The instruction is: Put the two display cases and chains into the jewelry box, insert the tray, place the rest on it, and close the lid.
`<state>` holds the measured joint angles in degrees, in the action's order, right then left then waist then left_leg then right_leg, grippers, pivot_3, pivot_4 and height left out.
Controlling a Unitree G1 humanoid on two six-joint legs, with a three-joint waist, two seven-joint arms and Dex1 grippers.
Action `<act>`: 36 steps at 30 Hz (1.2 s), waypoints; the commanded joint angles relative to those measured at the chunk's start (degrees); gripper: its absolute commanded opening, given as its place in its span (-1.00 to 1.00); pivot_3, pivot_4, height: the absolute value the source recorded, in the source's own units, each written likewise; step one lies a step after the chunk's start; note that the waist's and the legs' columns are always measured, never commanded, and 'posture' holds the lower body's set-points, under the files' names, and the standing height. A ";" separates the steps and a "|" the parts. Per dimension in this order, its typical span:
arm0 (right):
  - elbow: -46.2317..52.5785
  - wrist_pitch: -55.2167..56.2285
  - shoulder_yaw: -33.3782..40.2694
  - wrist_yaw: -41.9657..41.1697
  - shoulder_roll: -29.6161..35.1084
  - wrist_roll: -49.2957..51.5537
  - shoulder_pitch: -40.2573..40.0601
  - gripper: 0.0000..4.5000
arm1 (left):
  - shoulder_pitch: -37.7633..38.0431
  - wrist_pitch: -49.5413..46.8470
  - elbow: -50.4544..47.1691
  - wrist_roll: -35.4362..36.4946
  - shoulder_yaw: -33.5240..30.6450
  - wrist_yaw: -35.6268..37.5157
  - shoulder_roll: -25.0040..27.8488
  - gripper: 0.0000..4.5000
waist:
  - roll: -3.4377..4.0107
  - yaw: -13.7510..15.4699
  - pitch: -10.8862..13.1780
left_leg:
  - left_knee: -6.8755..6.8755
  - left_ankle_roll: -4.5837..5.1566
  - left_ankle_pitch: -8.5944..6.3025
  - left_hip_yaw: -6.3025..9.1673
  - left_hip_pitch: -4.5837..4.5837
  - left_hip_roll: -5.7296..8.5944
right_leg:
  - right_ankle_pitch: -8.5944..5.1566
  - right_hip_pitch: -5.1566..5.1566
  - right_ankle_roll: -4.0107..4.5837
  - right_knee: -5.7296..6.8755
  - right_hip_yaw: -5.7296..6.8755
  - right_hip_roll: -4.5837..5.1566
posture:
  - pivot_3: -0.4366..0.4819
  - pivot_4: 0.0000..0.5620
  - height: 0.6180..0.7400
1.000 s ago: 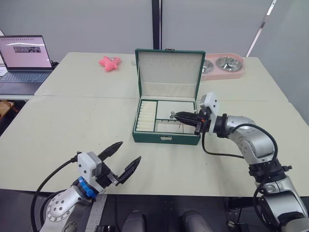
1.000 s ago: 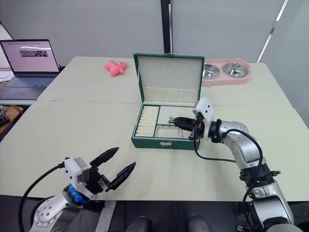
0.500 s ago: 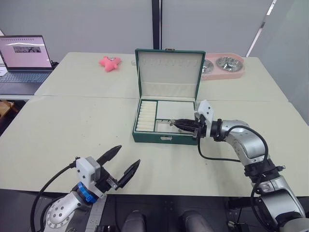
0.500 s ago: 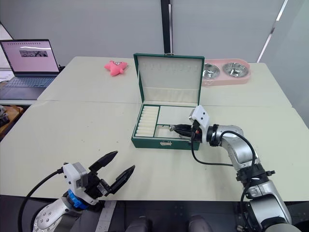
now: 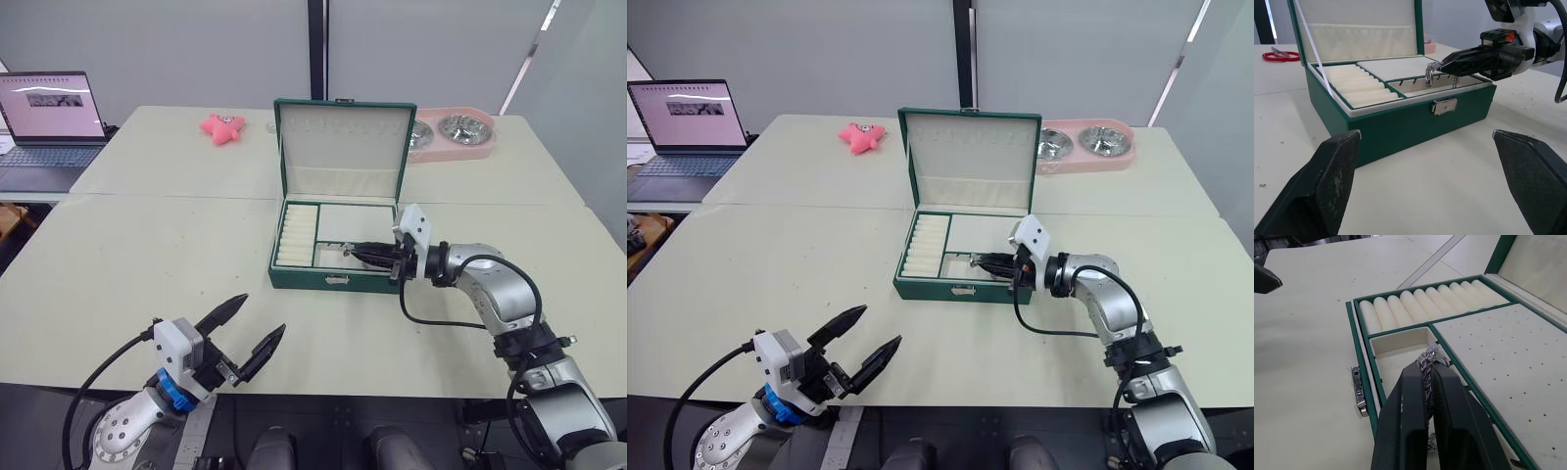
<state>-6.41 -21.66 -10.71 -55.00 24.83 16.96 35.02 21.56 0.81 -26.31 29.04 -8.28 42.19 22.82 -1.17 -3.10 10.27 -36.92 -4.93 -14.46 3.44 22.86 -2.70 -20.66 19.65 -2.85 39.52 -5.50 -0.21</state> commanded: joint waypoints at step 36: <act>8.80 -4.61 14.83 -2.36 8.18 10.78 -5.64 0.97 | -3.71 0.22 3.53 0.22 -3.16 0.92 2.39 1.00 | -0.01 0.26 0.02 | 0.00 0.00 0.00 0.00 0.03 0.01 | 0.00 0.00 0.00 -0.03 0.01 0.01 | -0.05 -0.47 1.00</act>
<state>0.21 -26.07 0.90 -56.98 31.64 26.11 29.87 17.77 1.14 -22.26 28.59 -9.75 43.09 24.32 -1.18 -2.84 10.29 -36.91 -4.92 -14.46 3.46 22.89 -2.68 -20.66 19.64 -2.85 39.48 -5.48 -0.20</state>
